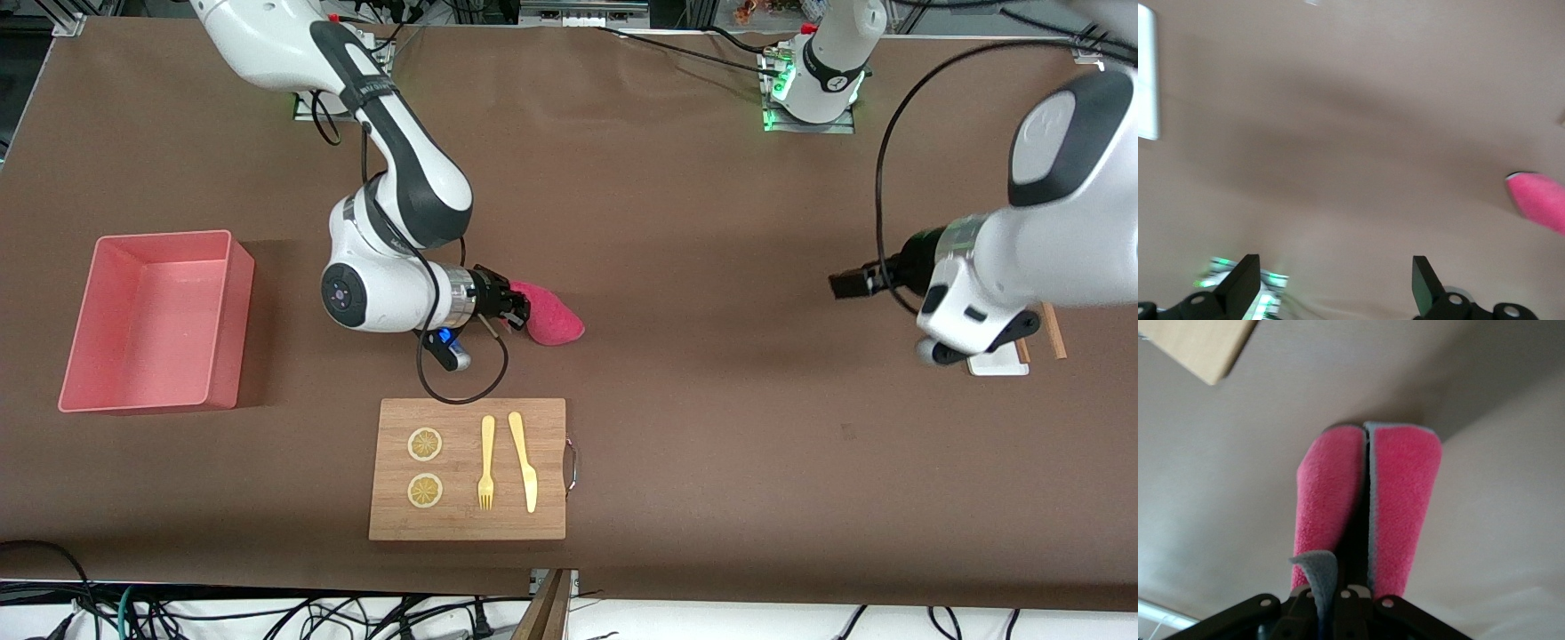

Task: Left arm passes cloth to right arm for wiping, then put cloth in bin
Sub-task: 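Wipe the table with the cloth in the right gripper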

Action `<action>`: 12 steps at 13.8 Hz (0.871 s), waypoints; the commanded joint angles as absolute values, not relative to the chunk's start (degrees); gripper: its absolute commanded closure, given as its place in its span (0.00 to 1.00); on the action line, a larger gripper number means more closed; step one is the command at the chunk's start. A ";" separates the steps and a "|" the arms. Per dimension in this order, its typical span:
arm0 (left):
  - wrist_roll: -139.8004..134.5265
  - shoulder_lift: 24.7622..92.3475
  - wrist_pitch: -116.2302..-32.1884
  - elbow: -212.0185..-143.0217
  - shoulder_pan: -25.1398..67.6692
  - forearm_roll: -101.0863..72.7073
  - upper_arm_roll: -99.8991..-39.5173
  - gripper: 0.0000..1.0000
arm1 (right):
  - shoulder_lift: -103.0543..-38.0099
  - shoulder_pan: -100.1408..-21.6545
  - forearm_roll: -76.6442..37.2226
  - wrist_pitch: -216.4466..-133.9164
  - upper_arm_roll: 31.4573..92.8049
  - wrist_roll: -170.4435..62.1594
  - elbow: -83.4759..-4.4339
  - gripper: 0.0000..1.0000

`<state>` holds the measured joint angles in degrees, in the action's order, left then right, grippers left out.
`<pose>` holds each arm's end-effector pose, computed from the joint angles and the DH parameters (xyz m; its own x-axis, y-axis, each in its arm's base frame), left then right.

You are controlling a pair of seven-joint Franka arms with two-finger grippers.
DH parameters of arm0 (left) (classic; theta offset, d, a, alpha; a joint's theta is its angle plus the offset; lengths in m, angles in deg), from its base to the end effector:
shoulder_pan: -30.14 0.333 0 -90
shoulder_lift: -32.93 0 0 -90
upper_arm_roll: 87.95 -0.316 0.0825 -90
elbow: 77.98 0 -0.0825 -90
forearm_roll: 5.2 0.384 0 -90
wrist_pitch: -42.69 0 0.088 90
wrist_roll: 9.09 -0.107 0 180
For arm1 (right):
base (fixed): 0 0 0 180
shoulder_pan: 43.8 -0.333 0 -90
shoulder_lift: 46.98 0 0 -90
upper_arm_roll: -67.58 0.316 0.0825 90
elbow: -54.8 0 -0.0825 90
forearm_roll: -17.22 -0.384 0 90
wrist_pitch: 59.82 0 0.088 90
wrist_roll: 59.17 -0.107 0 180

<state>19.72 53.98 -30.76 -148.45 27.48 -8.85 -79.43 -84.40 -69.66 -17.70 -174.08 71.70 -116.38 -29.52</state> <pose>0.6161 -0.1123 0.5443 0.9017 0.2872 -0.3232 0.2887 -0.9564 -0.0446 0.5994 0.3762 0.2963 0.6164 -0.5649 -0.5487 -0.7242 -0.6803 -0.1132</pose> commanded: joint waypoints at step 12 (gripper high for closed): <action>-11.55 32.49 -47.22 -175.47 33.92 -2.82 -79.60 0.00 | -85.65 -45.75 4.28 -152.47 70.66 -77.75 -29.66 1.00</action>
<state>-9.83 32.49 -46.97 -177.03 33.89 -1.93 -79.99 -86.44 -49.02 1.16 -155.27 69.56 -83.11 -29.84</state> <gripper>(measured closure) 0.000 0.987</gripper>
